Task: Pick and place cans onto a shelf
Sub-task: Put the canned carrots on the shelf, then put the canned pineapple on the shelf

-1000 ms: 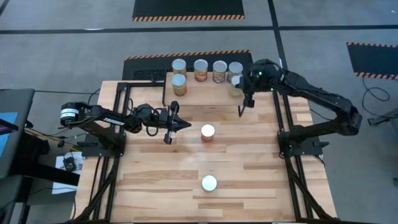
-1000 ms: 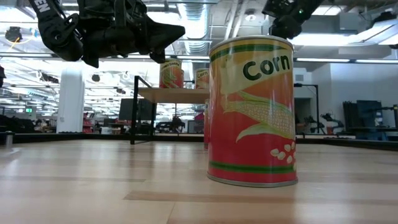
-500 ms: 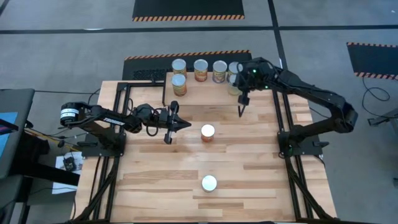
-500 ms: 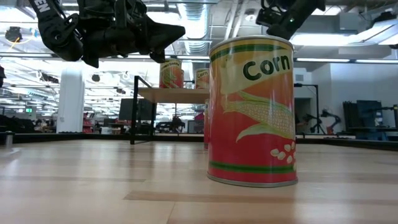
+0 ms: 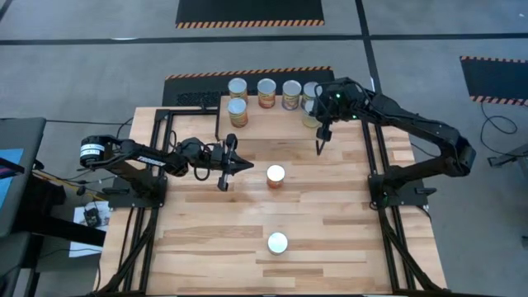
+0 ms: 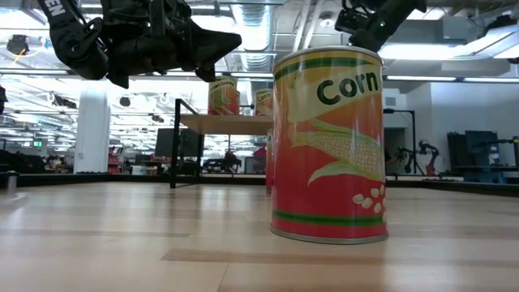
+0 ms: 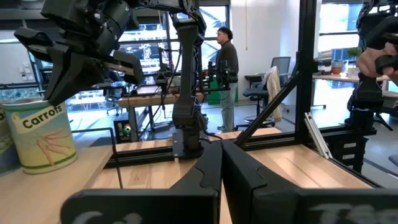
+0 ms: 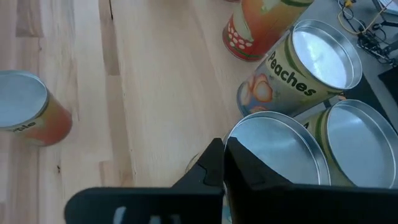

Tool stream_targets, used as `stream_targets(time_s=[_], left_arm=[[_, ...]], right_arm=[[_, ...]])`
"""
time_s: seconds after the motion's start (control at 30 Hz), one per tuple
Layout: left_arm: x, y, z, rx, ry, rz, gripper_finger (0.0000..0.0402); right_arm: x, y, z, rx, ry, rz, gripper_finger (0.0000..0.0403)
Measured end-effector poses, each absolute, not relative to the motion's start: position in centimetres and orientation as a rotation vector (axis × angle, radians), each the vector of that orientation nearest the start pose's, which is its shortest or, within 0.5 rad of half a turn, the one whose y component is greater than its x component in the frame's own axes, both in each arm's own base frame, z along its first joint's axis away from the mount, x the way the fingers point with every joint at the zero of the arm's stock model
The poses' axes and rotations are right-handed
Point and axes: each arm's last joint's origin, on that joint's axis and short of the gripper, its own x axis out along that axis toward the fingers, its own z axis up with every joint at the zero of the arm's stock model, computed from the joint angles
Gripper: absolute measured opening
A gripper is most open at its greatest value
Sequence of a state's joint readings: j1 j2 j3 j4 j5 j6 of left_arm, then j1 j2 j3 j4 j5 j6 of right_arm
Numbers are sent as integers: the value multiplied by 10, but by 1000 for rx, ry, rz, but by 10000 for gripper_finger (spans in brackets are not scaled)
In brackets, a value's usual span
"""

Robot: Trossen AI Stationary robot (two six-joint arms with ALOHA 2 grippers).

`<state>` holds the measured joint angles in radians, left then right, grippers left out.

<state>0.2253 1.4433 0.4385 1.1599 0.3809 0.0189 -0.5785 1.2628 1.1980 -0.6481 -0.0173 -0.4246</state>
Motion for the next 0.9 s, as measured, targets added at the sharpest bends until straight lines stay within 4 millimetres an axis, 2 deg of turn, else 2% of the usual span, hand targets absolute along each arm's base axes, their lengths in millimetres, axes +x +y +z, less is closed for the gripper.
stream_targets(time_s=[0.2, 0.37, 0.47, 0.6, 0.67, 0.77, 0.9], left_arm=[[258, 48, 205, 66, -151, -154, 0], [258, 48, 205, 66, -151, -154, 0], [258, 48, 205, 65, -148, -154, 0], [258, 48, 205, 64, -147, -154, 0], [258, 48, 205, 63, -143, -154, 0], [258, 48, 203, 56, -122, -157, 0], [262, 43, 201, 62, -87, -177, 0]], right_arm=[[220, -143, 336, -172, 774, -387, 53], [219, -144, 343, -188, 734, -470, 97], [215, -140, 357, -207, 692, -482, 123], [204, -121, 385, -260, 607, -458, 145], [196, -109, 394, -283, 582, -432, 142], [182, -92, 398, -294, 589, -390, 113], [163, -76, 380, -294, 610, -349, 47]])
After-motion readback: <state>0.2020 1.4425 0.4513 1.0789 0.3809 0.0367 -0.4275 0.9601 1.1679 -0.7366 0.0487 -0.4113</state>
